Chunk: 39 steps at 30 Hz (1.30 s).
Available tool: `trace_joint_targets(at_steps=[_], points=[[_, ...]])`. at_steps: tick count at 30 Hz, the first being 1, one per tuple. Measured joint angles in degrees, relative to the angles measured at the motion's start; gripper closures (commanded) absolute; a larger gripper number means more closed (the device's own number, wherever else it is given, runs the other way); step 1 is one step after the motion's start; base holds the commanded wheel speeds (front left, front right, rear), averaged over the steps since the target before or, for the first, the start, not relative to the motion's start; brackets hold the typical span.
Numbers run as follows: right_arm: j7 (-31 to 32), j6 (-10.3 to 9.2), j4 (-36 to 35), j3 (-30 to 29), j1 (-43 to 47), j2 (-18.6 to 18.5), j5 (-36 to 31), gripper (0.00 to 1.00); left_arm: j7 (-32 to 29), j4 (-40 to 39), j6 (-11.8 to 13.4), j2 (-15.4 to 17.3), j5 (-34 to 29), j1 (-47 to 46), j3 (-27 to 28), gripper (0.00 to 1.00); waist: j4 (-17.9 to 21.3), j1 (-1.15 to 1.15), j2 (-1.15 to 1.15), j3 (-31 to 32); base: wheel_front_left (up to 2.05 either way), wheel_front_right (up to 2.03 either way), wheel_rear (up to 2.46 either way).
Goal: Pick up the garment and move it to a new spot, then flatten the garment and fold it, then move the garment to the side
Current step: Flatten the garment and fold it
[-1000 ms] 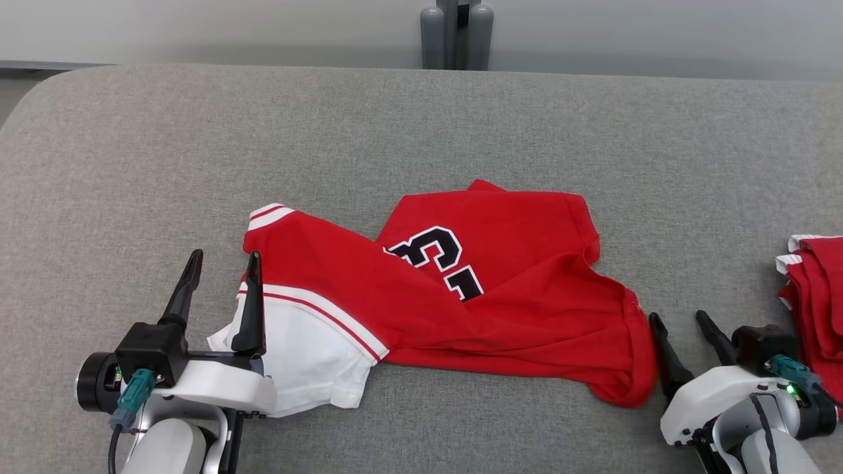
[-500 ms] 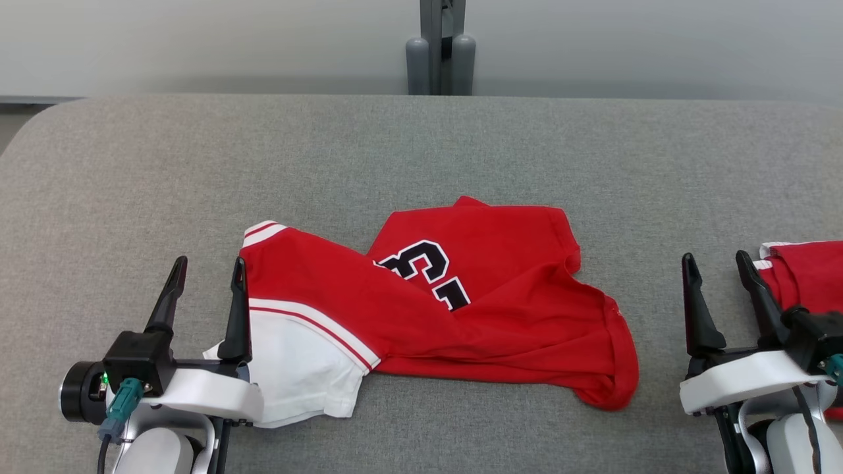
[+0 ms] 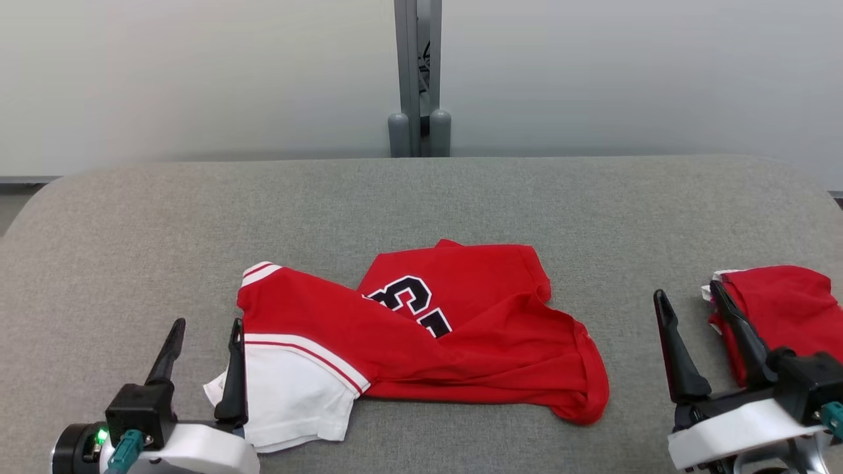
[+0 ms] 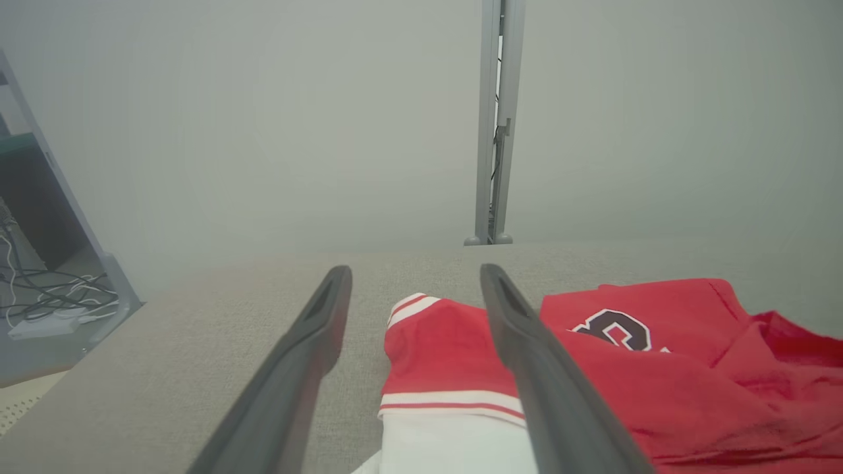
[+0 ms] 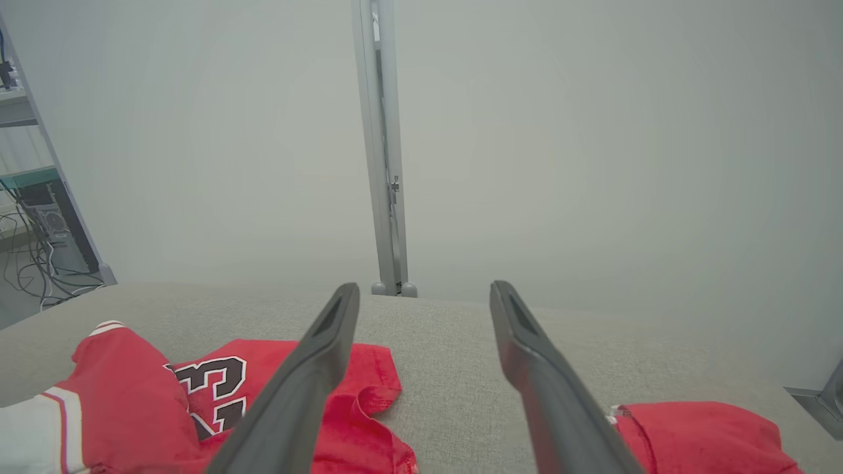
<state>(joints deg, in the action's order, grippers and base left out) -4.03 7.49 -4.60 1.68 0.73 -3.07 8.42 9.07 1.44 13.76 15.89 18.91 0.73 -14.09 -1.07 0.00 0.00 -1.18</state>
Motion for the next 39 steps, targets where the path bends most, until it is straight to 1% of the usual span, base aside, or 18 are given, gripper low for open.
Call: trace_joint_targets(at_steps=[6, 18, 22, 25, 28, 30, 31, 34, 39], points=[[1.4, 0.00, -2.7, -1.2, 2.5, 0.1, 0.0, 0.00, -3.1, -2.6, 0.9, 1.0, 0.0, 2.3, -0.7, 0.00, 0.0, 0.00, 0.00, 1.4, 0.00, 0.00, 0.00], [1.5, 0.00, -3.4, -1.3, 3.1, 0.2, 1.2, 0.00, -5.0, -4.2, 1.4, 1.6, -0.2, 2.5, -1.5, 0.00, -0.4, 0.00, 0.00, 1.2, 0.00, 0.00, 0.00], [1.5, 0.00, -3.4, -1.3, 3.1, 0.2, 1.2, 0.00, -6.7, -4.7, 1.3, 2.3, -0.3, 2.2, -1.9, 0.00, -0.9, 0.00, 0.00, 0.8, 0.00, 0.00, 0.00], [1.5, 0.00, -3.4, -1.2, 3.0, 0.2, 1.2, 0.00, -8.9, -4.8, 0.8, 3.2, -0.3, 1.5, -2.4, 0.00, -1.1, 0.00, 0.00, 0.4, 0.00, 0.00, 0.00], [1.5, 0.00, -3.5, -1.2, 2.9, 0.2, 1.2, 0.00, -11.8, -4.8, -0.7, 3.8, 0.7, 1.4, -3.2, 0.00, -1.1, 0.00, 0.00, 0.2, 0.00, 0.00, 0.00], [1.5, 0.00, -3.6, -1.1, 2.9, 0.2, 1.2, 0.00, -14.5, -4.4, -1.9, 4.1, 2.8, 1.6, -3.6, 0.00, -1.1, 0.00, 0.00, -0.1, 0.00, 0.00, 0.00], [1.5, 0.00, -3.6, -1.0, 2.8, 0.2, 1.2, 0.00, -16.2, -4.1, -2.4, 4.8, 3.0, 2.0, -3.9, 0.00, -1.0, 0.00, 0.00, -0.2, 0.00, 0.00, 0.00], [1.6, 0.00, -3.7, -0.8, 2.6, 0.2, 1.2, 0.00, -19.2, -3.0, -4.0, 5.6, 5.7, 3.6, -4.1, 0.00, -0.7, 0.00, 0.00, -0.9, 0.00, 0.00, 0.00], [1.5, 0.00, -3.8, -1.0, 2.1, 0.2, 1.2, 0.00, -20.7, 1.3, -6.5, 5.9, 9.9, 4.8, -3.4, 0.00, -0.3, 0.00, 0.00, -2.3, 0.00, 0.00, 0.00]])
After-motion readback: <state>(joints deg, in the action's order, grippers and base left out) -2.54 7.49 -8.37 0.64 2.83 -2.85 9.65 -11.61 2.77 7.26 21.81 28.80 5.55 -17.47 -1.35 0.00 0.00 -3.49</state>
